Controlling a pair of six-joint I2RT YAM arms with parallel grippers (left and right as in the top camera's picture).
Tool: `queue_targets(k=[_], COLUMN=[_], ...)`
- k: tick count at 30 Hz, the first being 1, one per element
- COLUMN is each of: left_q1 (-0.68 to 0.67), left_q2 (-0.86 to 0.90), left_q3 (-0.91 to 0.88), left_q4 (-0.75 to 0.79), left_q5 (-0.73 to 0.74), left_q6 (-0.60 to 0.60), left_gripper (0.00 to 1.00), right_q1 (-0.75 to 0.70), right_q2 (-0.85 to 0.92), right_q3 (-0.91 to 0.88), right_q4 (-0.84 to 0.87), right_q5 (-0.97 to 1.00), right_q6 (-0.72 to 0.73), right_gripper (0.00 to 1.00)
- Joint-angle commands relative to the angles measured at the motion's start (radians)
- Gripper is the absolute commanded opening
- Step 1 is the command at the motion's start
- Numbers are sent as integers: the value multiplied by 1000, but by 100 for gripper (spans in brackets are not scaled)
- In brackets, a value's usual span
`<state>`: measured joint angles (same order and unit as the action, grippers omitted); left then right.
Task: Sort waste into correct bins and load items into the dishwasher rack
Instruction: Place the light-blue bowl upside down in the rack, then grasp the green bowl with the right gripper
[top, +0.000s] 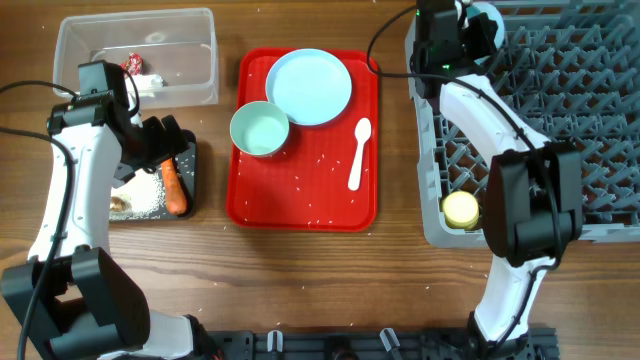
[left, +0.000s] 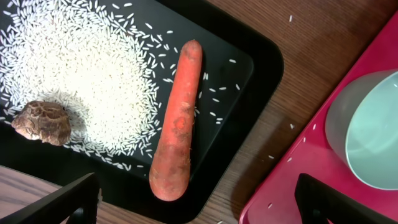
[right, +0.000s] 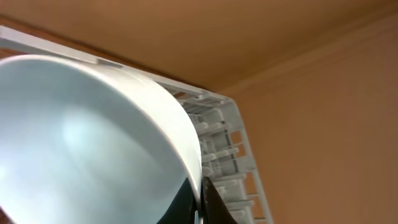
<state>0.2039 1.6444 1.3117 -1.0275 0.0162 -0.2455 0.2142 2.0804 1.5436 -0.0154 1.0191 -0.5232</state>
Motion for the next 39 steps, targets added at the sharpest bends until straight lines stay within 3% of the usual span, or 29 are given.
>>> queue_targets(k=[1,5,6,7,9,10,15,21,23,25,26,27,28,32,39], left_q1=[-3,-3,-3,-3,-3,-3,-3,-3,-3,-3,-3,-3,-3,-3,-3], left_q2=[-6,-6,-6,-6,-6,-6,-6,-6,-6,-6,-6,-6,-6,-6,-6], left_q3=[13,13,13,13,13,13,13,13,13,13,13,13,13,13,13], left_q4=[3,3,3,3,3,3,3,3,3,3,3,3,3,3,3], left_q5=[-6,-6,-6,-6,-6,-6,-6,-6,-6,-6,-6,-6,-6,-6,-6], left_q6=[5,5,5,5,5,5,5,5,6,5,5,5,5,5,5], left_gripper=[100,100,100,100,100,100,100,100,100,100,100,100,100,100,100], right_q1=[5,24,39,58,102,121,202,245,320,366,367,370,380,423,429], right_q2=[87,98,98,98,98,98,87,-121,-188,-197,-183,-169,-146,-47,76], right_q3=[1,1,1,1,1,1,1,1,1,1,1,1,1,1,1], right_q4=[-33,-62,-77,-90,-109,-109,-108,-134,-343,-482,-484,-475,-459,-453,-443], right_q5=[-33,30,60,90,130,143,146,32,-267,-918,-1169,-1274,-1281,-1229,-1221], right_q6=[64,107,108,109,108,108,108,140,293,575,706,803,952,1085,1228], right_gripper=[4,5,24,66,96,100,100,100,98,89,74,68,68,67,39])
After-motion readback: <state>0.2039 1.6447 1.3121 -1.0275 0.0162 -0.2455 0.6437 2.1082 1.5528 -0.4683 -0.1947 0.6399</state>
